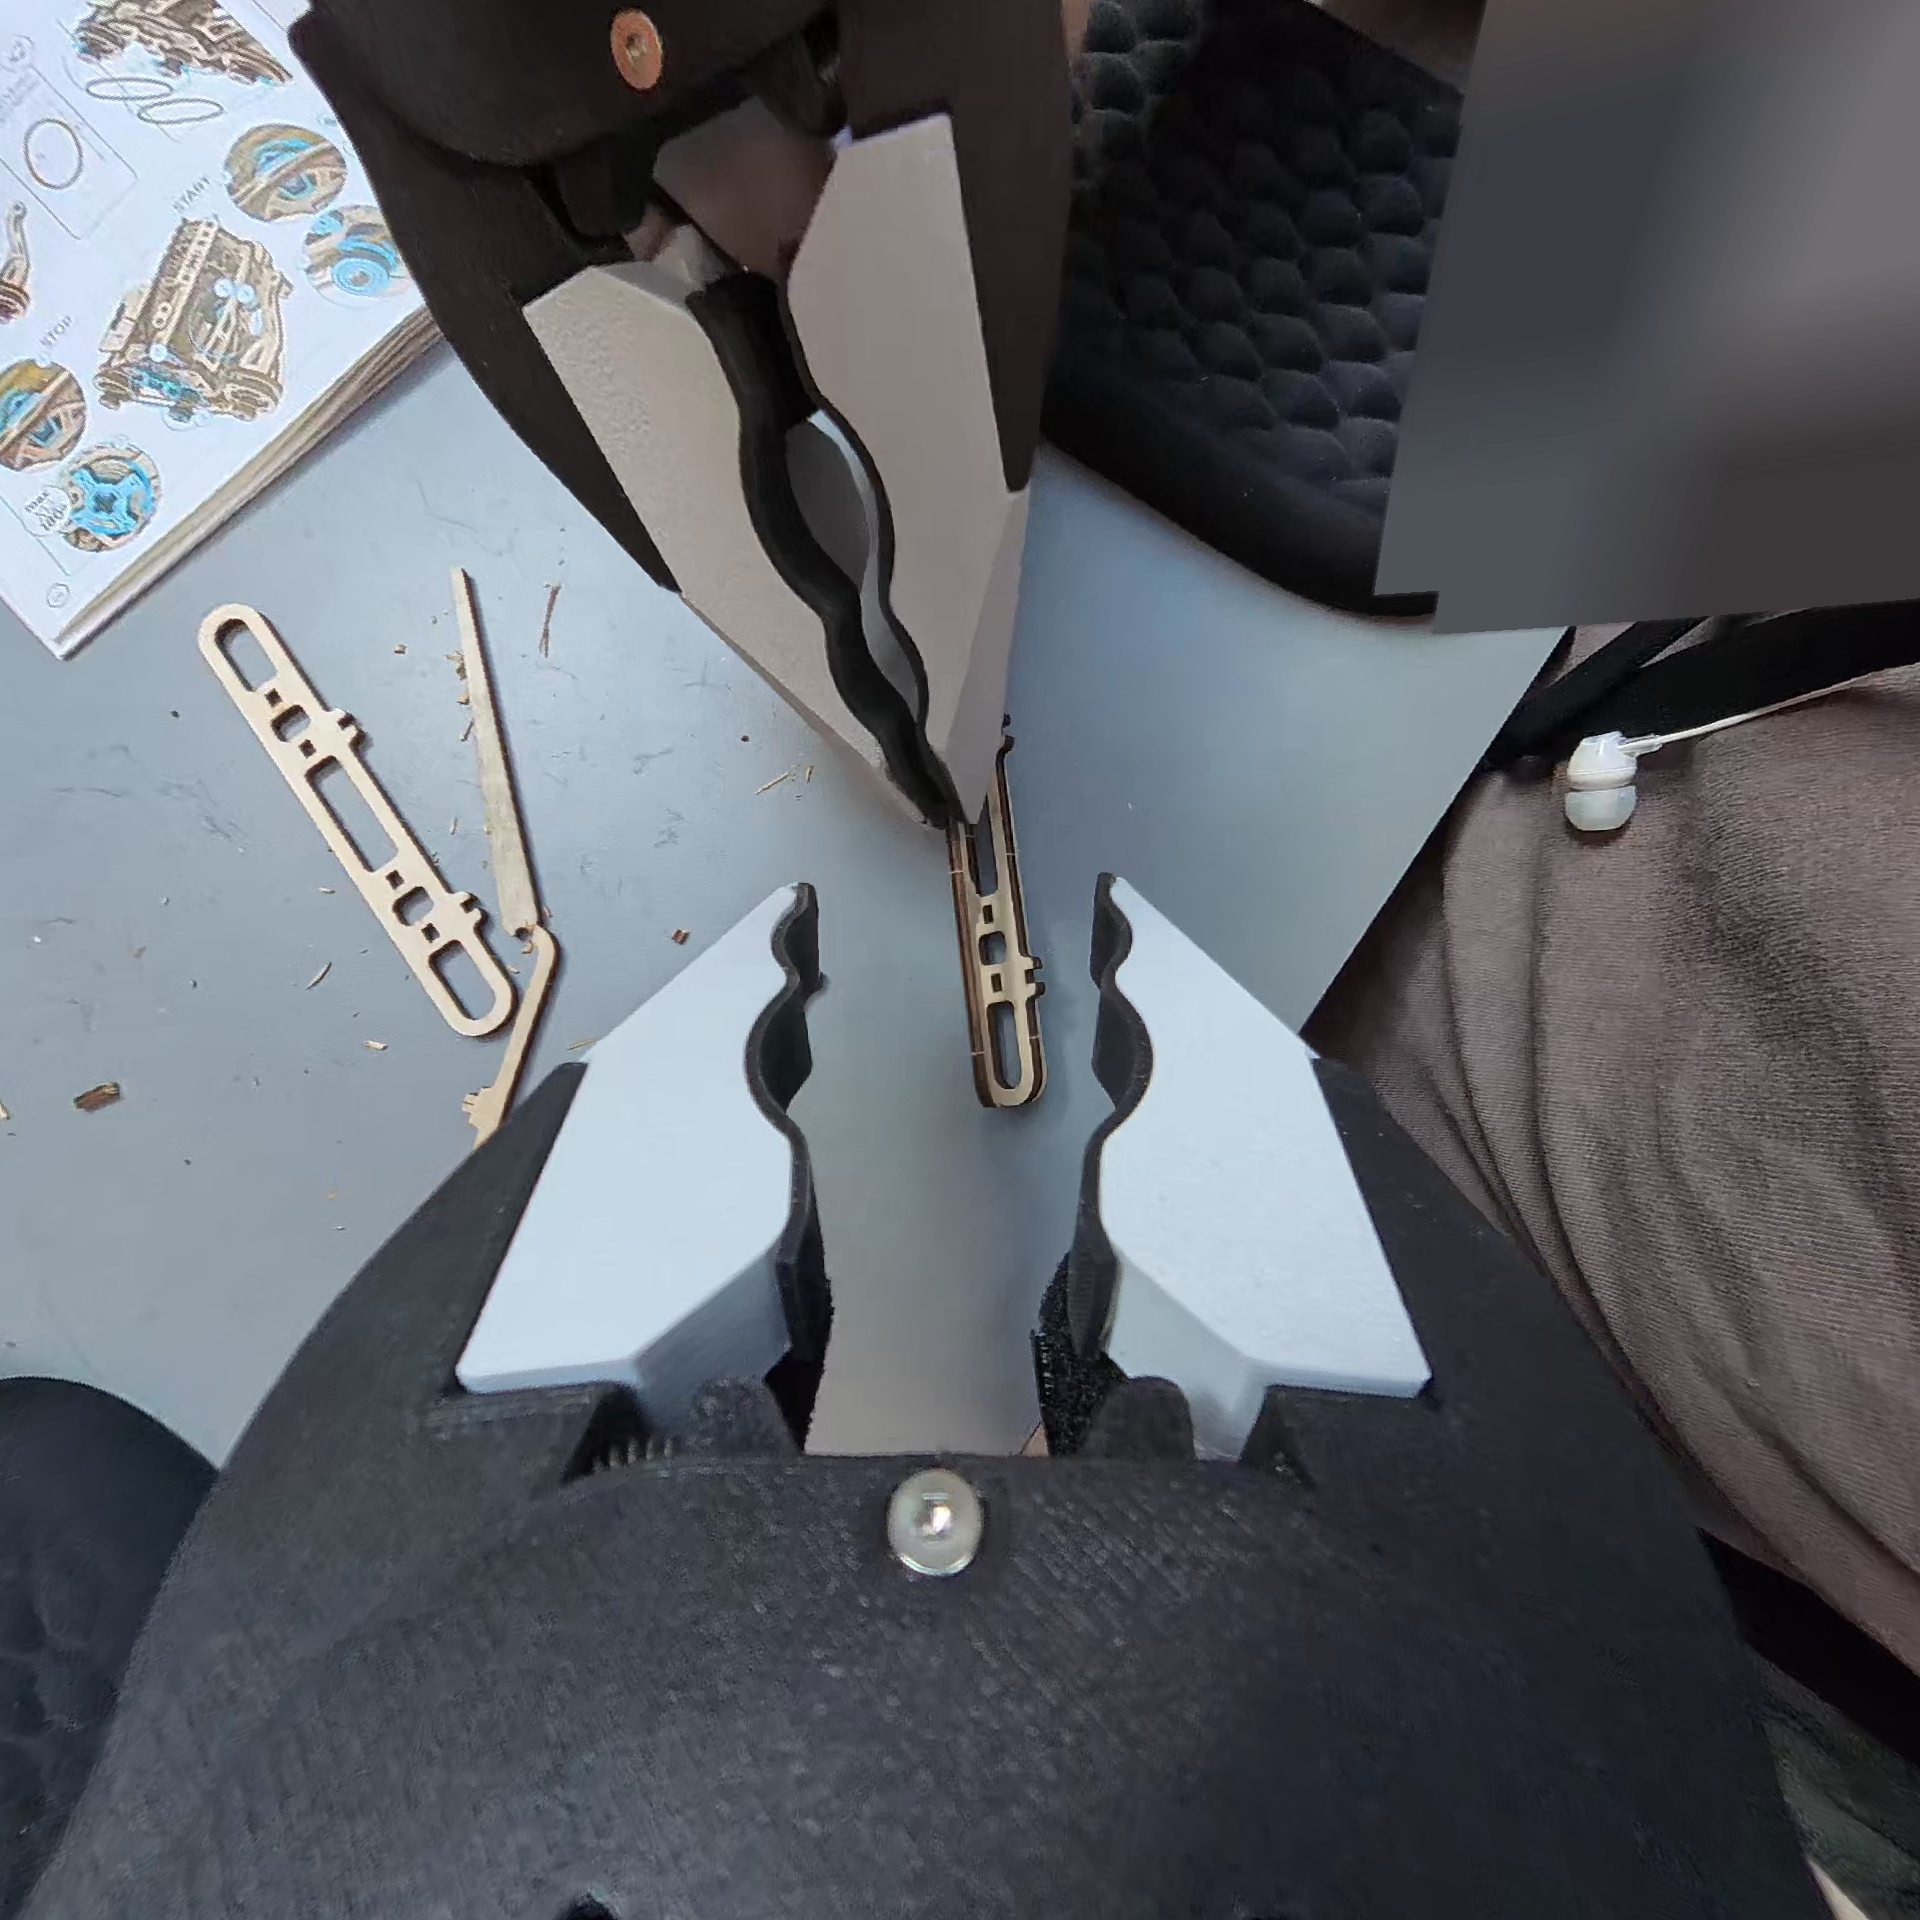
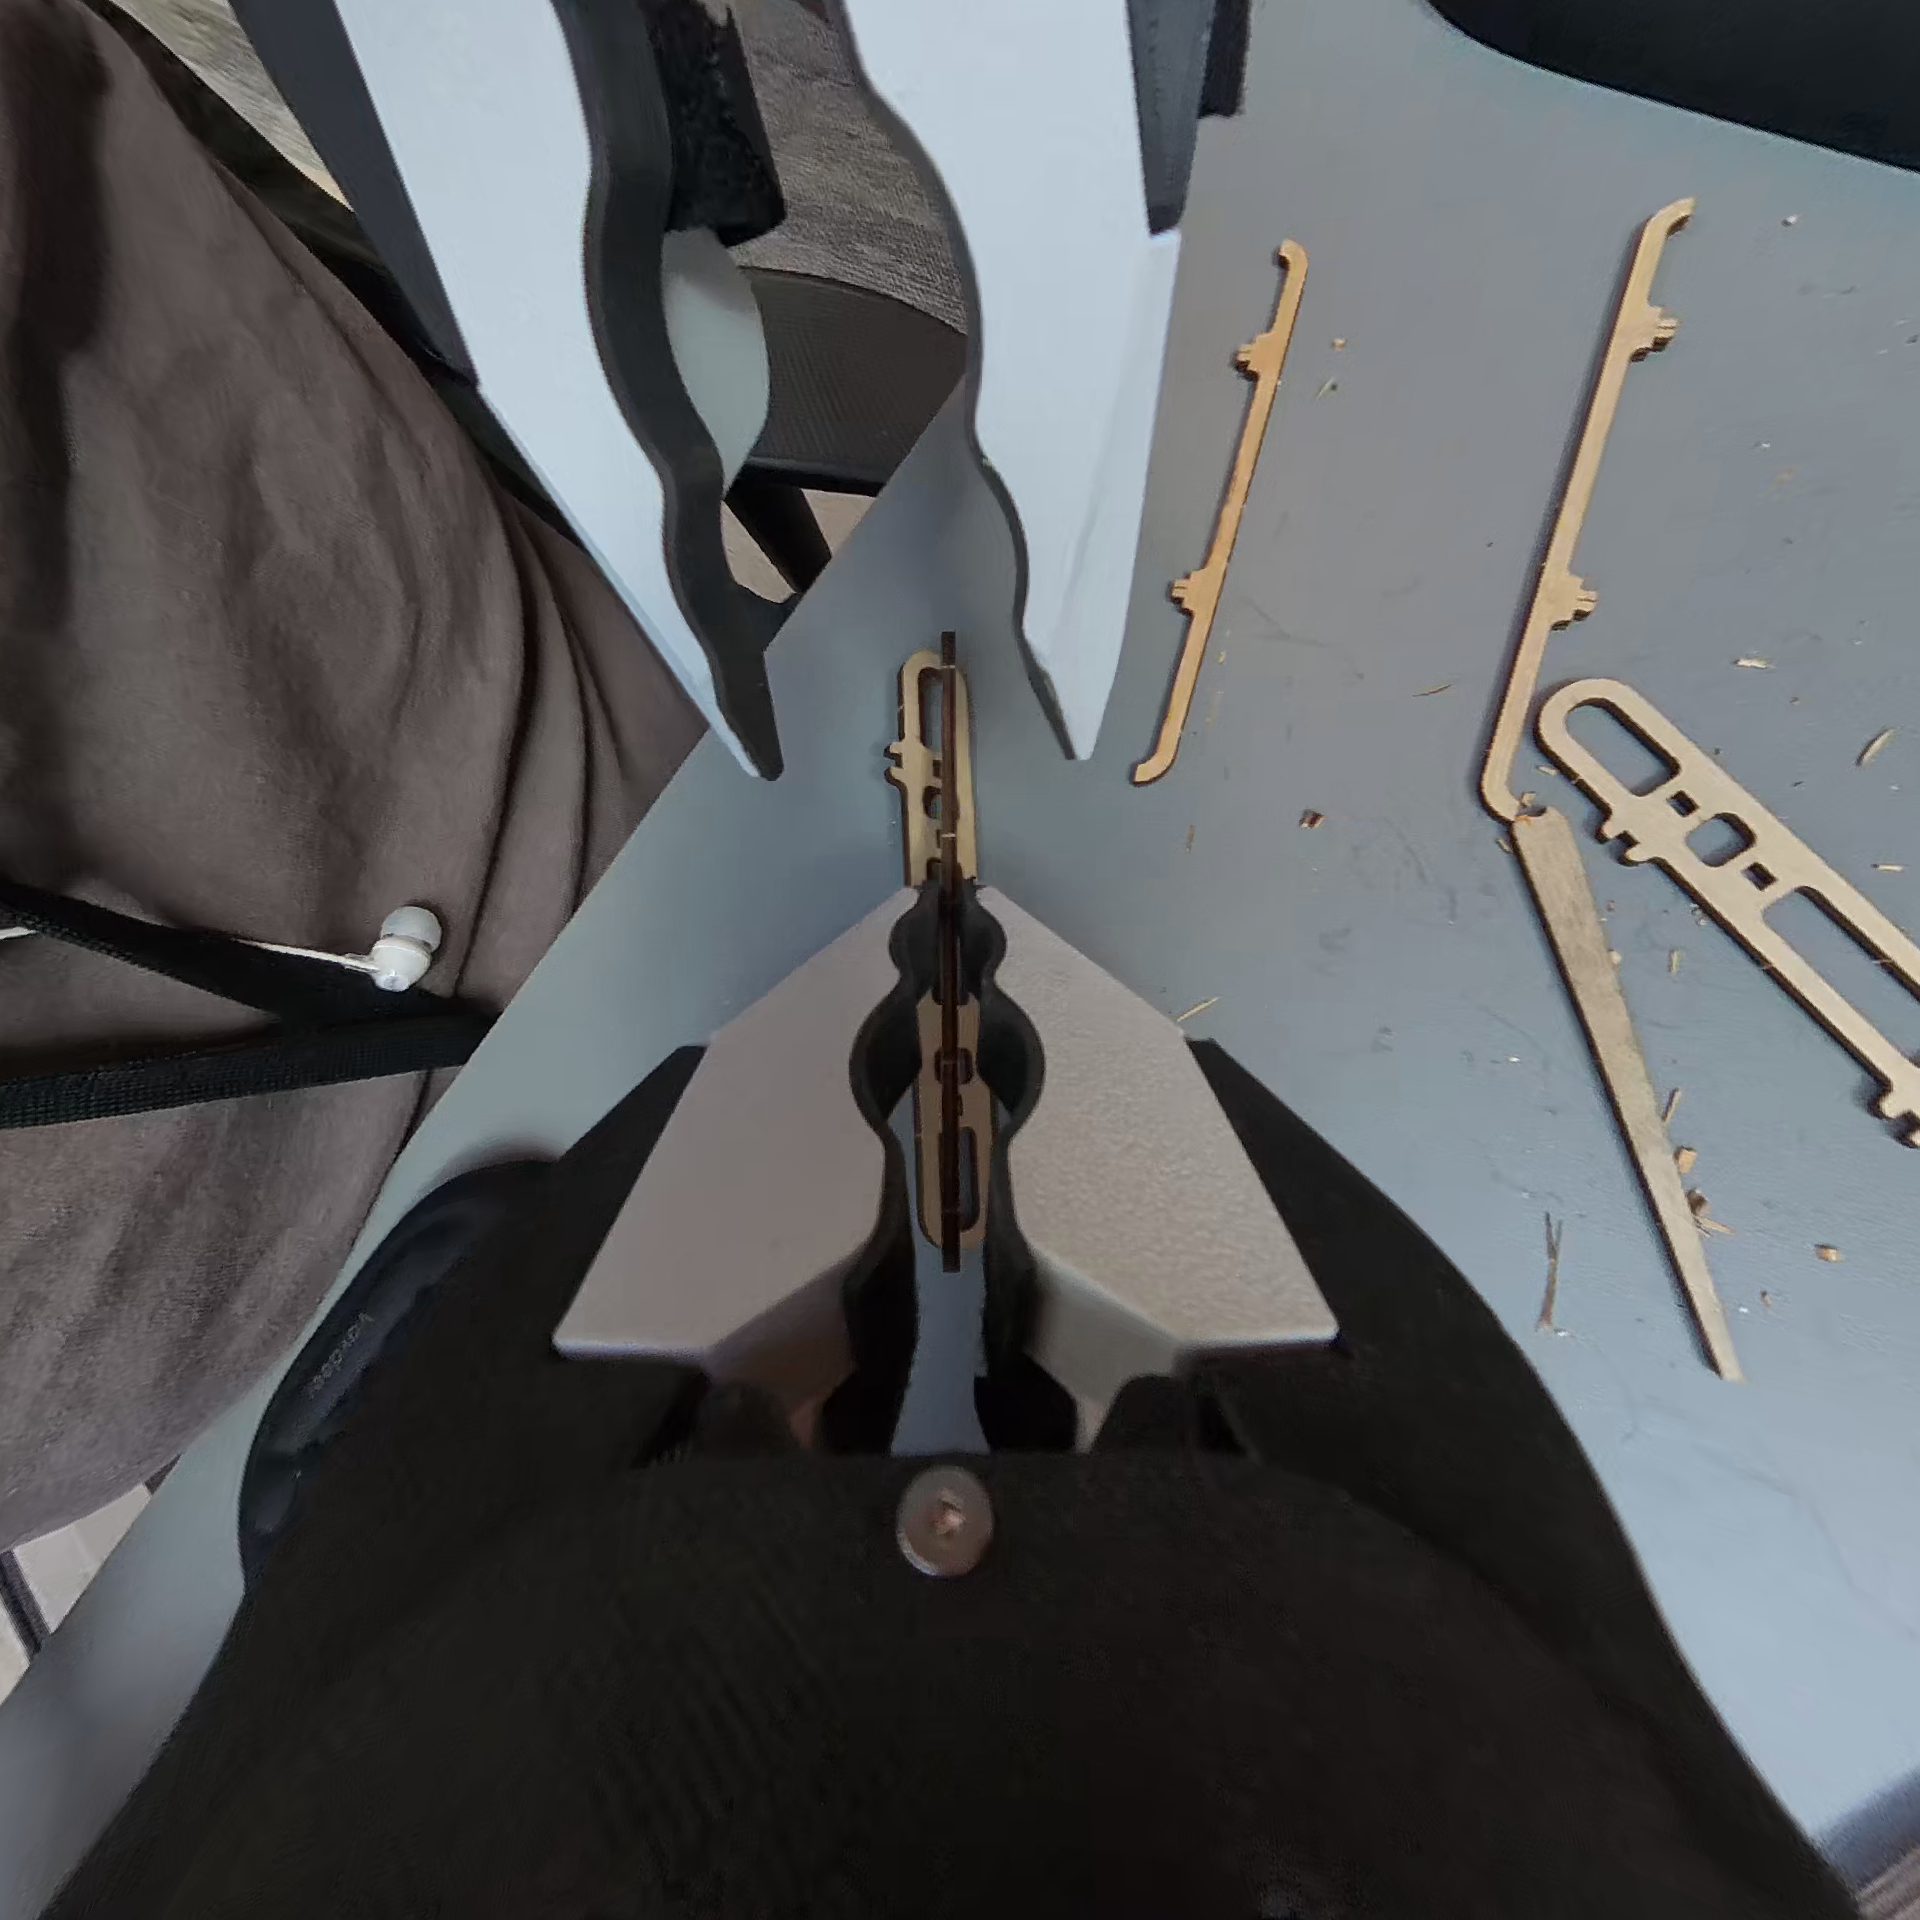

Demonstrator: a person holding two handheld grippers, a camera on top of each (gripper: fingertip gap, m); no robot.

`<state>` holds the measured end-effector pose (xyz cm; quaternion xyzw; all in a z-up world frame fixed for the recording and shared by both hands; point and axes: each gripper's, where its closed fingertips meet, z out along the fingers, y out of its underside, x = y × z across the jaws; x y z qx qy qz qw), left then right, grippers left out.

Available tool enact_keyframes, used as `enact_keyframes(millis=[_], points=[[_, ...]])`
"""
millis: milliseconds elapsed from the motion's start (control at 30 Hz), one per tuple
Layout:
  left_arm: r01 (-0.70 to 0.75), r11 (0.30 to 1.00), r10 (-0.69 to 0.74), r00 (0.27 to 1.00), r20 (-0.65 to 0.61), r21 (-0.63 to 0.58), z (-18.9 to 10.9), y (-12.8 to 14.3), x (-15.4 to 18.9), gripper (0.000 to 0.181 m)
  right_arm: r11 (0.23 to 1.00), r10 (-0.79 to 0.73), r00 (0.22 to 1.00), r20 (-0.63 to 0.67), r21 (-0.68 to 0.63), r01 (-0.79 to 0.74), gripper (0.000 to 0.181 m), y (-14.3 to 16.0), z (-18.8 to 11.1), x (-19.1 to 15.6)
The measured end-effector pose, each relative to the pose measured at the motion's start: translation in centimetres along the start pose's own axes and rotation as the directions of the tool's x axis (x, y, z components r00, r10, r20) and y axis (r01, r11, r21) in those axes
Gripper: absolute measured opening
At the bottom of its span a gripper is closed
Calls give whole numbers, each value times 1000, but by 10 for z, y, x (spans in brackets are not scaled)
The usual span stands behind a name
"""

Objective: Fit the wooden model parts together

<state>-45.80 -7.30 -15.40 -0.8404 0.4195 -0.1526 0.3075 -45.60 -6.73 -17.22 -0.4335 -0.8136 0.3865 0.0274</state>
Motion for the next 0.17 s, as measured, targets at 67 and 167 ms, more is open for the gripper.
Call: enact_keyframes(millis=[67, 167], points=[[-25, 1000, 24, 999, 36, 8, 1, -1, -1, 52, 999, 38, 997, 62, 37, -40, 0, -2, -5, 0], [-64, 998, 66, 991, 113, -17, 6, 5, -4, 53, 984, 122, 973, 198, 103, -144, 0, -7, -15, 2]])
